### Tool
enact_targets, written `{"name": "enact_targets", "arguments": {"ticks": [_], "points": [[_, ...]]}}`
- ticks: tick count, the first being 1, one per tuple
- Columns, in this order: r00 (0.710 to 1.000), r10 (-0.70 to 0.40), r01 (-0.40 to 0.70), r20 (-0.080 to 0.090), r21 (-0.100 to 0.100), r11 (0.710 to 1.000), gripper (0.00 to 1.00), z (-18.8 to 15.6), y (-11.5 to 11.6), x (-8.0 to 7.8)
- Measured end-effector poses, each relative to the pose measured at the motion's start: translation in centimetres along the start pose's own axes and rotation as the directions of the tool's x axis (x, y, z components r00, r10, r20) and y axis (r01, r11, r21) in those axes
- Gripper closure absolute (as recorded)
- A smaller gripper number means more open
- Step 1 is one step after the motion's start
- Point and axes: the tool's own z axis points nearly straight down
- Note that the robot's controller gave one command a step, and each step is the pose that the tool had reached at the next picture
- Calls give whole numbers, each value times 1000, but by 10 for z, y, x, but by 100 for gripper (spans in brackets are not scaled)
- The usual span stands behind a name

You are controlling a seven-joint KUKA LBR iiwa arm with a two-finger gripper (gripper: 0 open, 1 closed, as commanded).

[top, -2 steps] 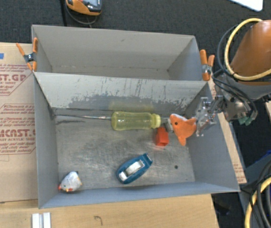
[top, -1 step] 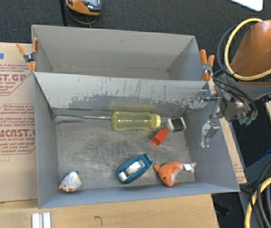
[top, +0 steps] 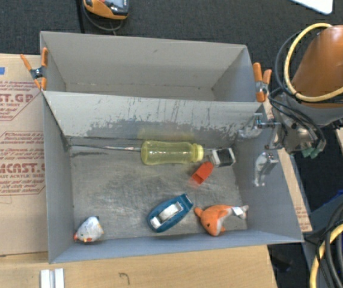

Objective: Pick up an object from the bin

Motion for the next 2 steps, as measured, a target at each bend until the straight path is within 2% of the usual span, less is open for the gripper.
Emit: {"name": "enact_targets", "arguments": {"ticks": [1, 2], "points": [[1000, -10, 10, 10, 2, 1000, 0, 7, -2, 1], [993, -117, 117, 3, 1, 993, 0, 71, -2, 13]]}}
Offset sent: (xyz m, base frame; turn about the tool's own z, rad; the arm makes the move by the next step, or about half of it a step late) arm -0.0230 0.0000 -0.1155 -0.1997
